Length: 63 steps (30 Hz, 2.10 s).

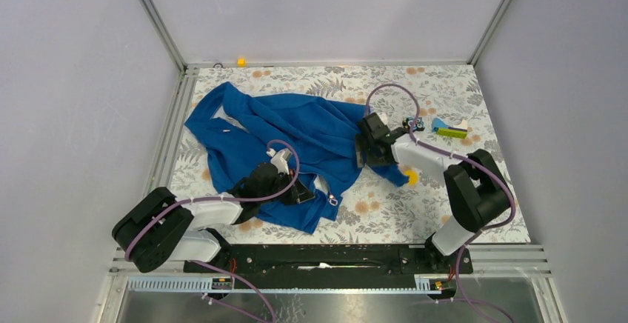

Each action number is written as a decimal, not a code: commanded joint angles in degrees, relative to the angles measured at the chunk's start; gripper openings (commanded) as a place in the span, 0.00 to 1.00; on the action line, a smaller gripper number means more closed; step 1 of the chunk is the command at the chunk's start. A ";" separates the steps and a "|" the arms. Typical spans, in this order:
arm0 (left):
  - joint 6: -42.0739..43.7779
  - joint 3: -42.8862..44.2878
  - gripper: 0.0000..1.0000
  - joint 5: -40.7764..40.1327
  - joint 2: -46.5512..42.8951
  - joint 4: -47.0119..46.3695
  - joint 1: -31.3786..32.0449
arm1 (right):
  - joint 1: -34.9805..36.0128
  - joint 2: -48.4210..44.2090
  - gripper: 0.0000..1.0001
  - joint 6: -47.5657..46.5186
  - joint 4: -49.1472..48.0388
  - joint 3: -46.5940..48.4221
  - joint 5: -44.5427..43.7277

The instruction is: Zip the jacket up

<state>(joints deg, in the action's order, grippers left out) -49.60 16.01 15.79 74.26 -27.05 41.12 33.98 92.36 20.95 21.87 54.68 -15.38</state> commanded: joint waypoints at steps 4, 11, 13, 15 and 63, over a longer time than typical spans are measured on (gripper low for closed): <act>0.56 0.16 0.00 -1.34 -2.34 0.50 -0.32 | 4.12 -2.60 0.80 -7.31 3.56 6.73 1.20; -0.12 0.49 0.00 -0.79 -1.10 -0.81 -0.30 | 10.44 -12.95 0.80 -6.94 -8.13 -5.82 19.28; -0.16 0.87 0.00 -0.35 -0.26 -1.00 -0.34 | 10.57 -15.29 0.76 -6.19 -13.63 -9.53 25.92; -0.14 1.32 0.00 0.07 0.28 -0.90 -0.34 | 11.28 -16.17 0.69 -5.93 -17.49 -11.62 31.28; 15.48 4.96 0.00 -2.77 -15.57 2.98 2.03 | -0.25 -10.83 0.00 9.86 -45.79 -16.42 62.49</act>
<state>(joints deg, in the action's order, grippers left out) -37.63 18.85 16.40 60.95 -22.70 42.76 34.11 84.05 28.42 -14.59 39.00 38.46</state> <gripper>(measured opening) 0.036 0.019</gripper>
